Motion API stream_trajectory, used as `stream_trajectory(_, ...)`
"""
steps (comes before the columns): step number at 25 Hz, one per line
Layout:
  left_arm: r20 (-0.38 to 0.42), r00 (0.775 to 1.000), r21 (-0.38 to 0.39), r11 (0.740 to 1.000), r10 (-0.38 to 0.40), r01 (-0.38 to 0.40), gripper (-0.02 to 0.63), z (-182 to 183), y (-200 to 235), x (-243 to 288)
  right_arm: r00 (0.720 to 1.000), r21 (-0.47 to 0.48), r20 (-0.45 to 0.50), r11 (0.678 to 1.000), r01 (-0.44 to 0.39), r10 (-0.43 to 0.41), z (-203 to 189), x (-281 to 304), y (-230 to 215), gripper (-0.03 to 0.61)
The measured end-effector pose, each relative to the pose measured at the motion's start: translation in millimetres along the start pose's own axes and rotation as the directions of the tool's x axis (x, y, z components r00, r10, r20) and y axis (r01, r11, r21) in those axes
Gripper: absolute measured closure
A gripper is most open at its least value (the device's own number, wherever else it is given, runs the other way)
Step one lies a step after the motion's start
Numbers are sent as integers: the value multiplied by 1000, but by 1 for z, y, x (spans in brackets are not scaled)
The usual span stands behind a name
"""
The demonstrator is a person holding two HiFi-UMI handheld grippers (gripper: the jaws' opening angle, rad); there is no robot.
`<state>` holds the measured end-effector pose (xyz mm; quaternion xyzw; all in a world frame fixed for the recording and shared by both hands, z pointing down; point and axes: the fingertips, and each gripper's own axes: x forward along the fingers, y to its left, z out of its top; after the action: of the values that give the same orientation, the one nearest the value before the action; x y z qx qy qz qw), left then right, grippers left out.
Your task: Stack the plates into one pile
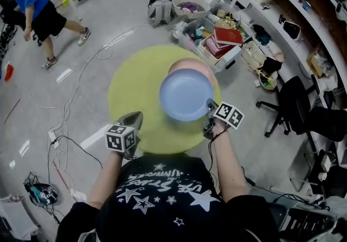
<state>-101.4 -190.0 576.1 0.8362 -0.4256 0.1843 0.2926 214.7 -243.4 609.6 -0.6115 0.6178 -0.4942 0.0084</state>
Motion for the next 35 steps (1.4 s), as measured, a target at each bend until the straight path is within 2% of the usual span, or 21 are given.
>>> stream_trajectory(3, -3, 1000, 0, 1000, 5, -5, 591, 4, 0, 8, 999, 19, 26, 999, 34, -35, 15, 8, -11, 546)
stream_trajectory(14, -35, 999, -12, 1000, 21, -22, 591, 14, -4, 39, 998, 105, -6, 993, 57, -57, 36, 48, -35, 546)
stream_trajectory(20, -40, 998, -21, 999, 40, -40, 591, 18, -6, 46, 998, 119, 9, 991, 60, -61, 48, 63, -36, 546)
stream_trajectory(26, -55, 997, -26, 998, 55, -56, 591, 12, -11, 46, 996, 81, 19, 993, 82, -84, 60, 68, -40, 541)
stream_trajectory(28, -55, 997, -32, 998, 57, -59, 591, 9, -13, 46, 997, 47, 18, 996, 74, -75, 59, 70, -38, 541)
stream_trajectory(30, -50, 997, -46, 997, 52, -54, 591, 6, -16, 46, 998, -51, 0, 997, 64, -64, 57, 72, -33, 541)
stream_trajectory(33, -44, 998, -67, 997, 45, -48, 591, 2, -20, 46, 996, -243, -51, 968, 56, -70, 52, 74, -23, 497)
stream_trajectory(35, -42, 998, -65, 997, 49, -52, 591, 0, -22, 43, 995, -314, -72, 948, 48, -74, 48, 74, -18, 468)
